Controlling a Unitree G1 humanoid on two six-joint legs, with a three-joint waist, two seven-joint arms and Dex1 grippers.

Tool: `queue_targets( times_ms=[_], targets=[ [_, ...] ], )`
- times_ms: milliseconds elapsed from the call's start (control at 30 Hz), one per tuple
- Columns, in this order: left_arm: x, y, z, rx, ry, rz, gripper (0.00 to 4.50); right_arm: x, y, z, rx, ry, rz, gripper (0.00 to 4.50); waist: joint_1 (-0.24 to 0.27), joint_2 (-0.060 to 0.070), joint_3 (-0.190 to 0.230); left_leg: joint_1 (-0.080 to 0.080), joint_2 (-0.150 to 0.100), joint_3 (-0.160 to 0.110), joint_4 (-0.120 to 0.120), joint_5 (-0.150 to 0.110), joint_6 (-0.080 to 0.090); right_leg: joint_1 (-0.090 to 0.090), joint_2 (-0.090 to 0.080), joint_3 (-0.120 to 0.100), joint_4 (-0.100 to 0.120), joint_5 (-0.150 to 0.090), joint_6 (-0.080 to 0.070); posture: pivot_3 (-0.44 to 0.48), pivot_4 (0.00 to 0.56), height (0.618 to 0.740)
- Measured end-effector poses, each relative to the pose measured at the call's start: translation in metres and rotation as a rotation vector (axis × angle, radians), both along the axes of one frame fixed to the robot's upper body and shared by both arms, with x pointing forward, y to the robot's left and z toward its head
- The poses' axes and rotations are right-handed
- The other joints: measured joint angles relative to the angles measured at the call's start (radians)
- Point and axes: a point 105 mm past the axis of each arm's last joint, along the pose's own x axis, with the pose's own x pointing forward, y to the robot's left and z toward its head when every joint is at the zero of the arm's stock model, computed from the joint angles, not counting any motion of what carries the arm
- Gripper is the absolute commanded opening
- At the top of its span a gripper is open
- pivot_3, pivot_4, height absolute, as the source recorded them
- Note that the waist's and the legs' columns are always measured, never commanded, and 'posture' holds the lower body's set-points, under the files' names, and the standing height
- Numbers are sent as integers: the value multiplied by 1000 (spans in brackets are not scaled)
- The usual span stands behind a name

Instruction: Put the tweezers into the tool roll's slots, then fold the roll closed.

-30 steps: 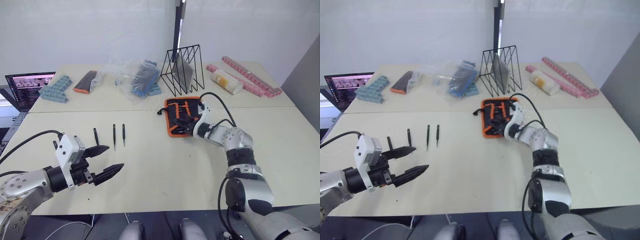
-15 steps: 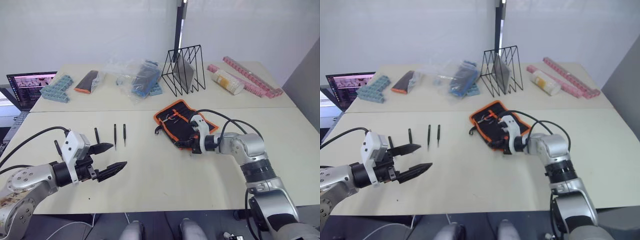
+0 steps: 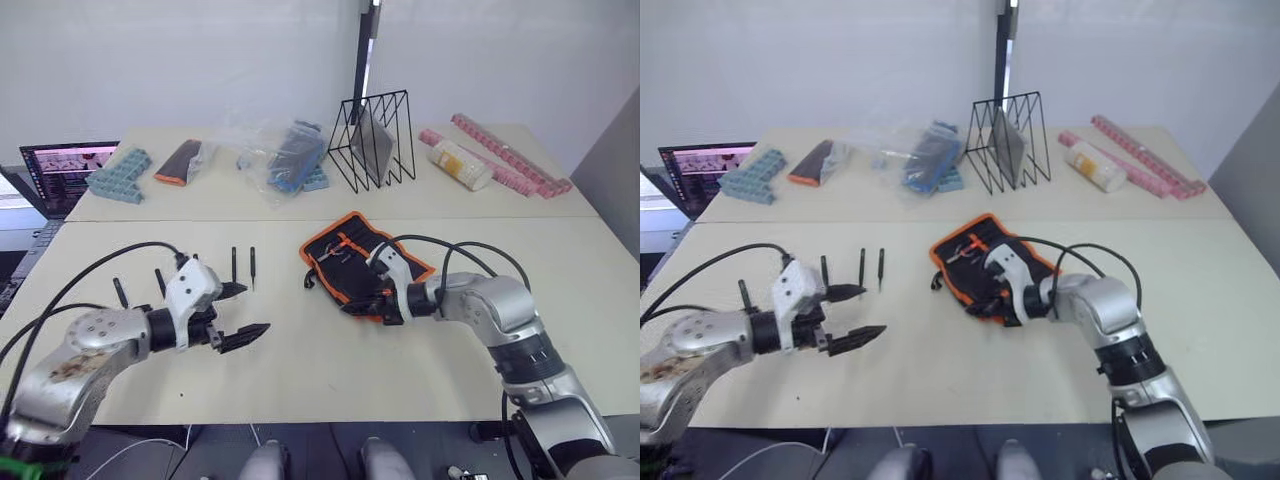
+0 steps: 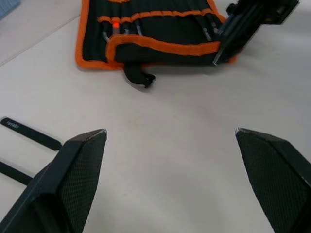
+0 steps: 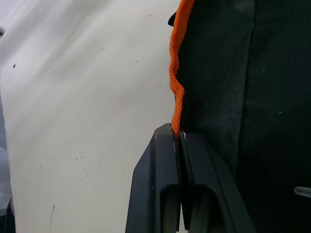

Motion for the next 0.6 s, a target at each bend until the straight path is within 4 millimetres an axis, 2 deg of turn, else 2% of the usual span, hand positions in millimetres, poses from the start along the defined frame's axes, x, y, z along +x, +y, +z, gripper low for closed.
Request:
queue_targets(
  times_ms=[100, 200, 300, 367, 600],
  targets=[
    [39, 5, 14, 131, -119, -30, 4500, -2, 0, 0, 2, -2, 6, 41, 3, 0, 0, 0, -1, 1, 0, 1, 0, 0, 0, -1, 0, 1, 1, 0, 150, 739],
    [60, 6, 14, 245, -175, -96, 4500, -2, 1, -1, 5, -1, 5, 41, -5, 0, 0, -1, -1, 0, 0, 1, 0, 0, 0, 0, -1, 2, 1, 0, 150, 739],
    [77, -19, 8, 325, -186, -267, 4500, -1, 1, -2, 8, 0, -6, 41, -1, -1, 0, -7, -1, 2, 2, 1, 0, -3, 0, -4, -2, 2, 1, 0, 150, 739],
    [83, -29, 6, 376, -209, -347, 4500, -1, 3, -2, 11, -1, -9, 41, -2, -1, 1, -8, -2, 2, 3, 2, 1, -3, -1, -4, -2, 2, 1, 0, 150, 739],
    [109, -58, 10, 397, -191, -427, 4500, 0, -1, -5, 15, -3, -39, 41, -6, -2, 1, -9, -3, 2, 4, 2, 2, -3, 0, -5, -2, 2, 2, 0, 150, 739]
  ],
)
